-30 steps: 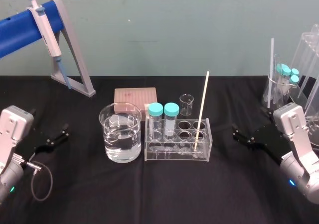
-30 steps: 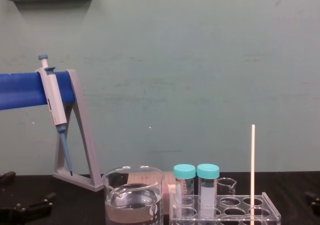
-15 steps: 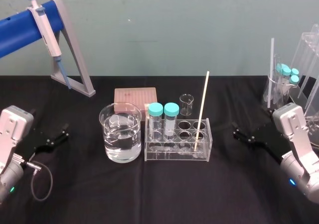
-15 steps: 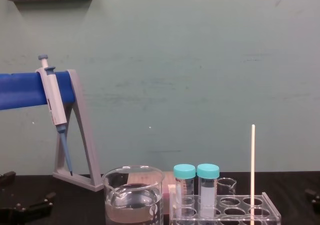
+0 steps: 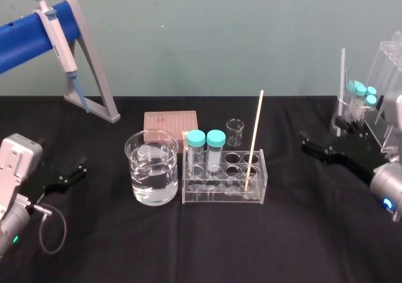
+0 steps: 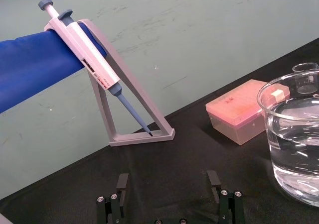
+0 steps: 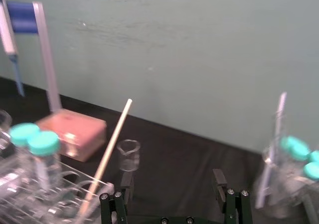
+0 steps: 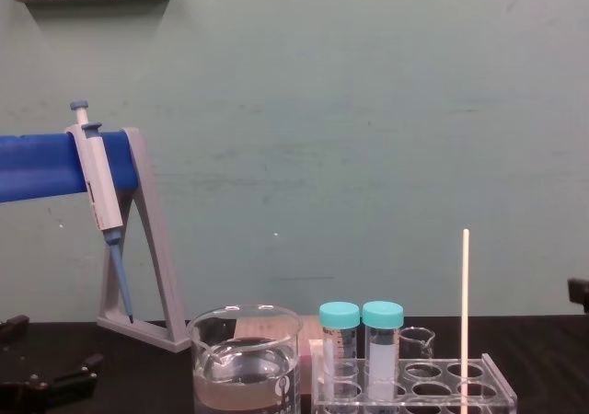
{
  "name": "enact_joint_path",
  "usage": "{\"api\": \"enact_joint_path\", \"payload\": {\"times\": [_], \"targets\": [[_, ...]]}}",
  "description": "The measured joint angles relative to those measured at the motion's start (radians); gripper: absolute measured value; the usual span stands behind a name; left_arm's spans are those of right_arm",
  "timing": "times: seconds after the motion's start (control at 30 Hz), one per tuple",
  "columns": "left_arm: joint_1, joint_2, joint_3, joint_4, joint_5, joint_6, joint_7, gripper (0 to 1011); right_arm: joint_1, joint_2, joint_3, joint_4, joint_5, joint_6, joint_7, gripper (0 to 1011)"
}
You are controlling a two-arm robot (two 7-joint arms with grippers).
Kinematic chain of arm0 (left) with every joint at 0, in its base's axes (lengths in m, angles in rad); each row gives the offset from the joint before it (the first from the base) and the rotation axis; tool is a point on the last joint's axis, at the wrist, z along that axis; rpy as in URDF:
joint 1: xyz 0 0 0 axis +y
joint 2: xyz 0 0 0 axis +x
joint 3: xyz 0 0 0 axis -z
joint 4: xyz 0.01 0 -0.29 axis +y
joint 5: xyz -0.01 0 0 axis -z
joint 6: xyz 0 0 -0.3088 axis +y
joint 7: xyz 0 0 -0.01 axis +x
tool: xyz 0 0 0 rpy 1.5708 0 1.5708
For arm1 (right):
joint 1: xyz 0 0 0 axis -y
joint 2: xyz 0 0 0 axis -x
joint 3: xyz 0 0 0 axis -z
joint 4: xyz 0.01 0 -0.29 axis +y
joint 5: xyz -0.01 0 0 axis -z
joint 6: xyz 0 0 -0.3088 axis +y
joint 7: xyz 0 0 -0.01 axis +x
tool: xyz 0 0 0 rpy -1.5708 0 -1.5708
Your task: Hold the thermometer with one hand and immerse one end into the beaker, then reinsert it into the test tube rack.
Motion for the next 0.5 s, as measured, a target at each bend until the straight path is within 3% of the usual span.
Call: {"api": "enact_joint_path", "payload": {"times": [0.1,0.13,0.2,0.37,0.5], "targets": [[0.000,0.000,0.000,0.000,0.000,0.000,0.000,1004,0.020,-0.016,0.046,-0.016,0.145,0.145,0.081,1004],[0.000,0.000,0.000,0.000,0.000,0.000,0.000,1004,0.020,-0.016,0.046,-0.016,0.145,0.145,0.081,1004],[0.000,0.000,0.000,0.000,0.000,0.000,0.000,1004,0.051,-0.031,0.066,-0.004,0.242,0.266,0.135,1004],[0.000,0.000,0.000,0.000,0.000,0.000,0.000,1004,0.120,-0.032,0.062,0.048,0.352,0.414,0.207,1004],[0.000,0.000,0.000,0.000,0.000,0.000,0.000,1004,0.175,-0.027,0.047,0.098,0.400,0.480,0.251,1004]]}}
